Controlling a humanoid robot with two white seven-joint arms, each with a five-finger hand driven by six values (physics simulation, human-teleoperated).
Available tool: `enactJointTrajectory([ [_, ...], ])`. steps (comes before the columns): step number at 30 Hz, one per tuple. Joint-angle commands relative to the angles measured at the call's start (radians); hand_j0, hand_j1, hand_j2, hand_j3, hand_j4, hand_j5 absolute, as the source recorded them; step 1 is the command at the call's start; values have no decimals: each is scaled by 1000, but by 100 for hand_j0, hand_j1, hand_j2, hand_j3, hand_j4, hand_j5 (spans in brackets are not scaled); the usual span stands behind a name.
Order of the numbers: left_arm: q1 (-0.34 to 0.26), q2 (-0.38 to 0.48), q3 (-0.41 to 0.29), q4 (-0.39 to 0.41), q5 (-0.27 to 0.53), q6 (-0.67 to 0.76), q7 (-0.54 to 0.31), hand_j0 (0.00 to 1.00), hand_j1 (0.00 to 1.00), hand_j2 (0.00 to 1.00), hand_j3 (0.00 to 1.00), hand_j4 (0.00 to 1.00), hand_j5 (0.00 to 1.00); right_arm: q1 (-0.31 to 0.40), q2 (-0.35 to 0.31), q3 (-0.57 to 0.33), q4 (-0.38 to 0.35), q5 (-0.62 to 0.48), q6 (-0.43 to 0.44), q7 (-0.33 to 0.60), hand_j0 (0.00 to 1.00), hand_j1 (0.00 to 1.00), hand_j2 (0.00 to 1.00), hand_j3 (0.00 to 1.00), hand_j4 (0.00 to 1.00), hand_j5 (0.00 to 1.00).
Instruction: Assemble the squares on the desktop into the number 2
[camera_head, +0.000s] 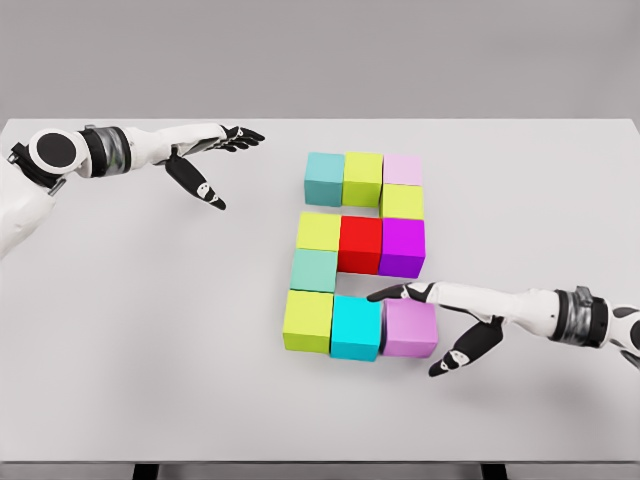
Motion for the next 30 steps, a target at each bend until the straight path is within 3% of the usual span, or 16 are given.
enactJointTrajectory([
  [1,0,0,1,0,5,1,0,100,100,100,100,100,100,0,-3,-3,-2,-8,2,0,100,100,100,100,100,100],
  [8,0,0,3,-2,5,1,0,100,100,100,100,100,100,-49,-3,-32,43,-17,2,0,100,100,100,100,100,100],
  [12,0,0,3,-2,5,1,0,100,100,100,100,100,100,-49,-52,-55,39,-22,2,0,100,100,100,100,100,100],
  [17,0,0,3,-2,5,1,0,100,100,100,100,100,100,-37,-55,-54,32,-20,2,0,100,100,100,100,100,100],
  [26,8,0,5,-5,5,-1,0,100,100,100,100,100,100,15,-196,-87,32,-20,2,0,100,100,100,100,100,100],
  [30,8,0,5,-5,5,-1,0,100,100,100,100,100,100,69,-249,-83,-33,-8,2,0,100,100,100,100,100,100],
])
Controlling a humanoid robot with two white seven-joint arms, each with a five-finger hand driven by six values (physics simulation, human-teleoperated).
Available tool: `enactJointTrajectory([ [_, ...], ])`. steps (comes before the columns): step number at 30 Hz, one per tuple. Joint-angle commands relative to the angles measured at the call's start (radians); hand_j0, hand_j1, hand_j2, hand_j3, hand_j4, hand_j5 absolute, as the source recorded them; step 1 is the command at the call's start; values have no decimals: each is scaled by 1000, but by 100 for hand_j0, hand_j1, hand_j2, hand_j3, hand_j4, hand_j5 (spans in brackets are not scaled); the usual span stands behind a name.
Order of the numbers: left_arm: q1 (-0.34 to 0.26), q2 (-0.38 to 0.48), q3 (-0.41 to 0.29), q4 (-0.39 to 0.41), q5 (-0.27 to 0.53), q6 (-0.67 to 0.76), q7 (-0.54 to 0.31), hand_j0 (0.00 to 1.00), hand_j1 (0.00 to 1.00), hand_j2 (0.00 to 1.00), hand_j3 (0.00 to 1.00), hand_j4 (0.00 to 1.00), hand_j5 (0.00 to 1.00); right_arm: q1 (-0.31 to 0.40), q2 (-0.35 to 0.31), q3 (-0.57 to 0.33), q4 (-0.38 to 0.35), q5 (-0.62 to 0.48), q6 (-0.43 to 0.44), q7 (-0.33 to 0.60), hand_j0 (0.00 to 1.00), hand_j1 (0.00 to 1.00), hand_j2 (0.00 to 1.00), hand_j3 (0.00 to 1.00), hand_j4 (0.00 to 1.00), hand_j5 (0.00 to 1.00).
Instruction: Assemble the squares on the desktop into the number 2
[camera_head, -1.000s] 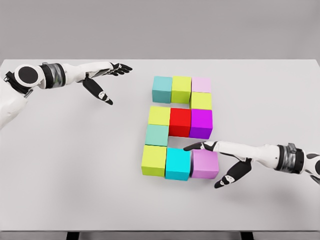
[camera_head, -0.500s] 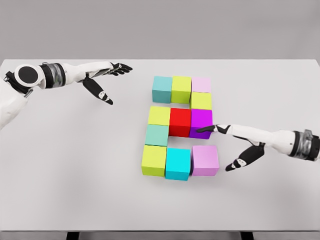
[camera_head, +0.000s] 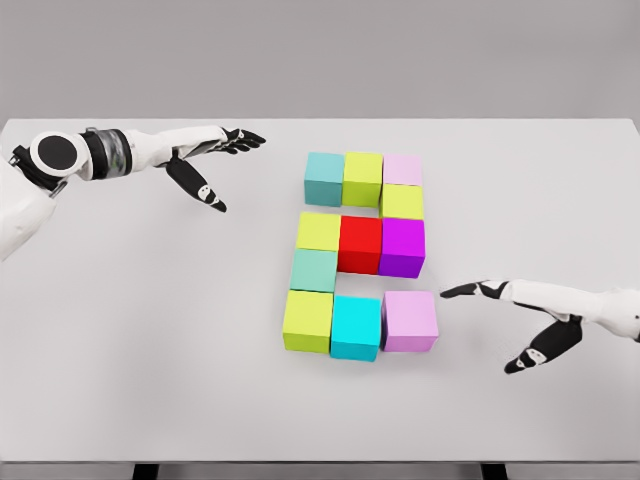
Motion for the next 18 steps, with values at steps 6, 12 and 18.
enactJointTrajectory([
  [6,0,2,2,-1,5,1,0,100,100,100,100,100,100,28,-33,2,-74,41,2,0,100,100,100,100,100,100],
  [12,0,2,5,1,5,1,0,100,100,100,100,100,100,48,-33,2,-103,60,2,0,100,100,100,100,100,100],
  [18,0,2,6,1,5,1,0,100,100,100,100,100,100,48,-33,-4,-106,60,2,0,100,100,100,100,100,100],
])
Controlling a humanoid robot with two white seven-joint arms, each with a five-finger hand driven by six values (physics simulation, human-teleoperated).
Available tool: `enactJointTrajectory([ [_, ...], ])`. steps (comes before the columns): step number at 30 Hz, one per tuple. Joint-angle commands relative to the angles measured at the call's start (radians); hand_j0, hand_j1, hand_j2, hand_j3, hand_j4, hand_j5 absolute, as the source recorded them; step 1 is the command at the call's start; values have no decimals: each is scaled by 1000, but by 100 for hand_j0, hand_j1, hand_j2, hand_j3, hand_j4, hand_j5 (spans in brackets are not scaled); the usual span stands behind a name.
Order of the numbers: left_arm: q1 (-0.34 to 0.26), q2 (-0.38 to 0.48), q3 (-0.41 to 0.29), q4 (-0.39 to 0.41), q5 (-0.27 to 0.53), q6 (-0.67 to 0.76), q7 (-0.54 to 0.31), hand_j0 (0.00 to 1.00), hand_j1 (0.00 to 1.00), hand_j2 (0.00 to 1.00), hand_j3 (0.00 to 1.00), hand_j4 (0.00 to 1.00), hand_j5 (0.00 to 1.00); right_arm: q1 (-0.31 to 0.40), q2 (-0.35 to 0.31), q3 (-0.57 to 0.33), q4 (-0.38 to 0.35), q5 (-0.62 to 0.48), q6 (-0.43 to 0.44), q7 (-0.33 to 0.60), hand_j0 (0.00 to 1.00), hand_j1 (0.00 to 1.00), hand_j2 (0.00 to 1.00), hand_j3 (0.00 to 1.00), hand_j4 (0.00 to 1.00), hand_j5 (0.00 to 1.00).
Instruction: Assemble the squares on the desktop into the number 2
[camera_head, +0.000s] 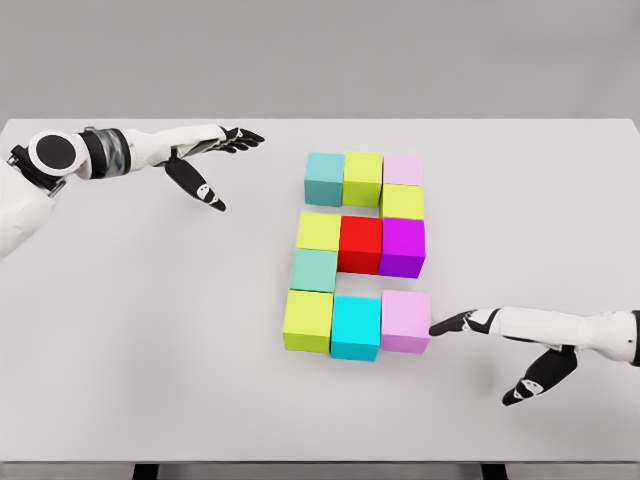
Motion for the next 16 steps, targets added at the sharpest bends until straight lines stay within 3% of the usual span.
enactJointTrajectory([
  [1,0,2,3,1,5,0,0,100,100,100,100,100,100,0,-3,-6,10,-7,2,0,100,100,100,100,100,100],
  [7,0,0,1,-2,5,0,0,100,100,100,100,100,100,-17,2,-79,130,-17,2,0,100,100,100,100,100,100],
  [11,2,0,3,-2,5,0,0,100,100,100,100,100,100,-44,11,-145,125,-36,2,0,100,100,100,100,100,100],
  [13,3,0,3,-4,5,0,0,100,100,100,100,100,100,-97,35,-188,125,-39,2,0,100,100,100,100,100,100],
  [16,5,0,3,-4,5,0,0,100,100,100,100,100,100,-137,57,-190,124,-39,2,0,100,100,100,100,100,100],
])
